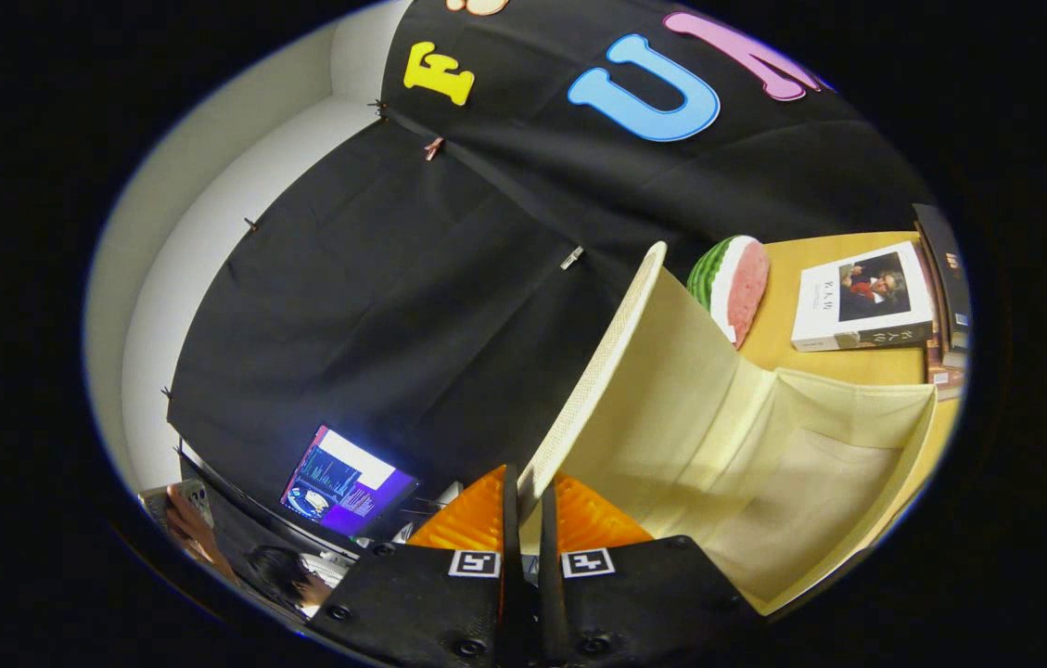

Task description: Open the storage box then place both shoes into the box .Put the left shoe in first, then the right shoe, with the right side of both shoes facing outward in a uniform manner.

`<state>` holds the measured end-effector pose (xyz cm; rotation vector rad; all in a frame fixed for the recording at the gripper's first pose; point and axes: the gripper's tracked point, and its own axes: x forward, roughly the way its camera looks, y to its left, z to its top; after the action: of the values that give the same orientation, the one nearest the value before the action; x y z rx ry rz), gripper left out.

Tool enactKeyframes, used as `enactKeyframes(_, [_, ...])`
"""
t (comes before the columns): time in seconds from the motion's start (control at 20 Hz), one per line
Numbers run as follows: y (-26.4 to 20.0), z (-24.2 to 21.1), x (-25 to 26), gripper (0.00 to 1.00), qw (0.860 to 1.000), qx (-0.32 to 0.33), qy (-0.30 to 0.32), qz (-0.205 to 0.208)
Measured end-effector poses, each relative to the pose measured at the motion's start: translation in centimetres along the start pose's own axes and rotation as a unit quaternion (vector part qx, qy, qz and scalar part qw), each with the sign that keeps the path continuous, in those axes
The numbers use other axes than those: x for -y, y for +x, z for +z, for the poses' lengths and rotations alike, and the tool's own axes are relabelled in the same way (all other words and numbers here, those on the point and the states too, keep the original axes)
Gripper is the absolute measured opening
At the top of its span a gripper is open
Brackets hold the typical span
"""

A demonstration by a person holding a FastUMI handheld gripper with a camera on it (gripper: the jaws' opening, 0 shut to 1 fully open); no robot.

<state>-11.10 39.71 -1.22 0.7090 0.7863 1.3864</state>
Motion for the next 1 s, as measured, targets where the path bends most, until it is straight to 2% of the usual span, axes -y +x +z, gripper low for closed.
enactKeyframes(0.15, [3.1,-0.4,-0.8,0.11,1.0,-0.01,-0.009,-0.002])
enactKeyframes(0.2, [3.6,-0.8,-0.8,0.16,1.0,-0.015,-0.012,-0.001])
enactKeyframes(0.25, [4.5,-0.8,-1.2,0.16,1.0,-0.013,-0.017,0.002])
enactKeyframes(0.4, [5.9,-1.3,-1.7,0.37,0.999,-0.012,-0.042,0.004])
enactKeyframes(0.6, [6.2,-2.6,-1.6,0.98,0.998,-0.031,-0.052,-0.007])
enactKeyframes(0.85, [3.9,-1.7,-0.8,0.98,0.998,-0.007,-0.059,-0.029])
enactKeyframes(1.0, [0.7,-0.5,0.3,0.98,0.994,0.022,-0.083,-0.062])
